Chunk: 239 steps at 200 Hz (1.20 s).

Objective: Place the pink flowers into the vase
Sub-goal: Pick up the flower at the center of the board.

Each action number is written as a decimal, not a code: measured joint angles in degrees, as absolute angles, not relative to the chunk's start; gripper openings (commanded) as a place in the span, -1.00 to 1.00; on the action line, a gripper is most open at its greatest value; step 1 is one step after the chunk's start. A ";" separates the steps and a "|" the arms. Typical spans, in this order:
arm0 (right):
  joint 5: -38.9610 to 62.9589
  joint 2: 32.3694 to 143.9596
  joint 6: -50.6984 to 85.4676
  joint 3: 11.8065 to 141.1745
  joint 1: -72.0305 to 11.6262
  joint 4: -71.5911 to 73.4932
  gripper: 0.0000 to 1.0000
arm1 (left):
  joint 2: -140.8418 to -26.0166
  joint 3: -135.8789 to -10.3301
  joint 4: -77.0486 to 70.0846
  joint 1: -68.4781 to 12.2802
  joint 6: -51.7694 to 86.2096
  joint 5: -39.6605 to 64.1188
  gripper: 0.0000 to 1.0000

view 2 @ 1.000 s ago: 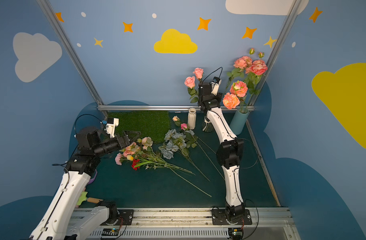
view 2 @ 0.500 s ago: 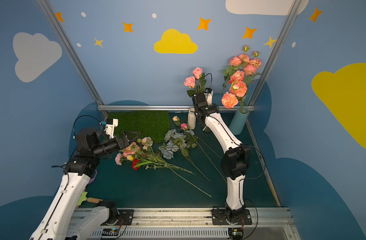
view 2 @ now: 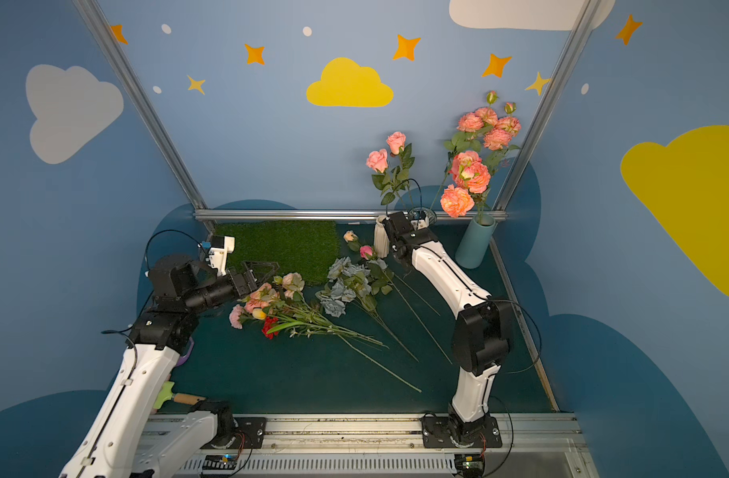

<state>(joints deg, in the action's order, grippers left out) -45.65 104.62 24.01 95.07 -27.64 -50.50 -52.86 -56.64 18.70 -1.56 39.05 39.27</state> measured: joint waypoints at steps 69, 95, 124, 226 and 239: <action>-29.91 104.51 20.38 89.21 -28.77 -45.67 -0.39 | -53.67 -56.62 19.20 -1.13 38.79 38.57 0.99; -21.63 104.57 18.50 88.64 -28.23 -44.62 -0.39 | -54.54 -56.64 21.06 -1.13 37.95 36.45 0.99; -12.51 105.80 14.98 91.33 -28.01 -46.41 -0.39 | -54.76 -56.95 24.23 -1.26 36.40 32.42 0.99; 0.10 102.72 10.15 81.03 -35.11 -45.91 -0.35 | -56.12 -56.99 26.94 -0.69 36.12 25.89 0.99; 0.82 102.61 10.15 80.77 -36.29 -45.71 -0.34 | -56.36 -56.99 26.96 -0.30 36.27 25.85 0.99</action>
